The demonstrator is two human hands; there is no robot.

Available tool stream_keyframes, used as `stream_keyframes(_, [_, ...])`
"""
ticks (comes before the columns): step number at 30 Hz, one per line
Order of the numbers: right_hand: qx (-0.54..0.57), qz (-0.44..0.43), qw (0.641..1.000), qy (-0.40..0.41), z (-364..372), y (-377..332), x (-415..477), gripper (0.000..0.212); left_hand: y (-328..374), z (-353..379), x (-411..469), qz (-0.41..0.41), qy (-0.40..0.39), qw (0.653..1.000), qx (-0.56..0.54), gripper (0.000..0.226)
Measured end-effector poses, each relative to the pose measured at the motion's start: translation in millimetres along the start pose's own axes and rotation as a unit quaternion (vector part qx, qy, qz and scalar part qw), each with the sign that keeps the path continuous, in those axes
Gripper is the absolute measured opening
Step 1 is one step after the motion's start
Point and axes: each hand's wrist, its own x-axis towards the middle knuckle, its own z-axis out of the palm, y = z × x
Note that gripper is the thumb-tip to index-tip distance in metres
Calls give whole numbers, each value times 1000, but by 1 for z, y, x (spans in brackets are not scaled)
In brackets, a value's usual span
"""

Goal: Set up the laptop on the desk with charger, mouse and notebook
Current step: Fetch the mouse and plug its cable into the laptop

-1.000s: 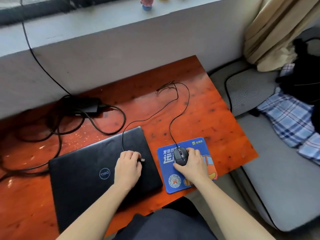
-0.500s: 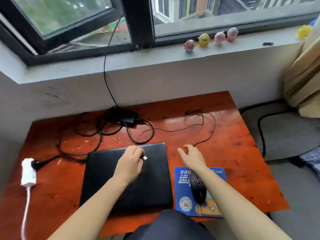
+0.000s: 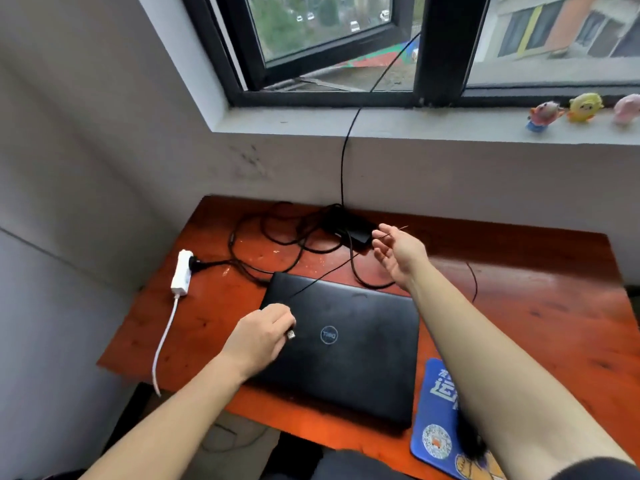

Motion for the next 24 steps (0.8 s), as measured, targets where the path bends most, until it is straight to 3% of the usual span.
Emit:
stream_keyframes(5, [-39,-41,998,-37,48,-3,-4,18,-41,4,18,-1,-30,998,49,29])
stream_keyframes(13, [-36,-116,990,69,111,13,23,13,-146,13,10,-12,-34,999,2,25])
stream_keyframes(16, [-52,-136,982,125,134,34,36,51,-191,29,-11,-53,-55,997,-23,25])
stream_keyframes(18, [-65,-144,975,157,143,48,42,65,-216,44,-26,-78,-81,993,-37,18])
stream_keyframes(24, [-74,-110,978,163,163,85,61,49,-245,74,-45,-114,-123,984,-62,13])
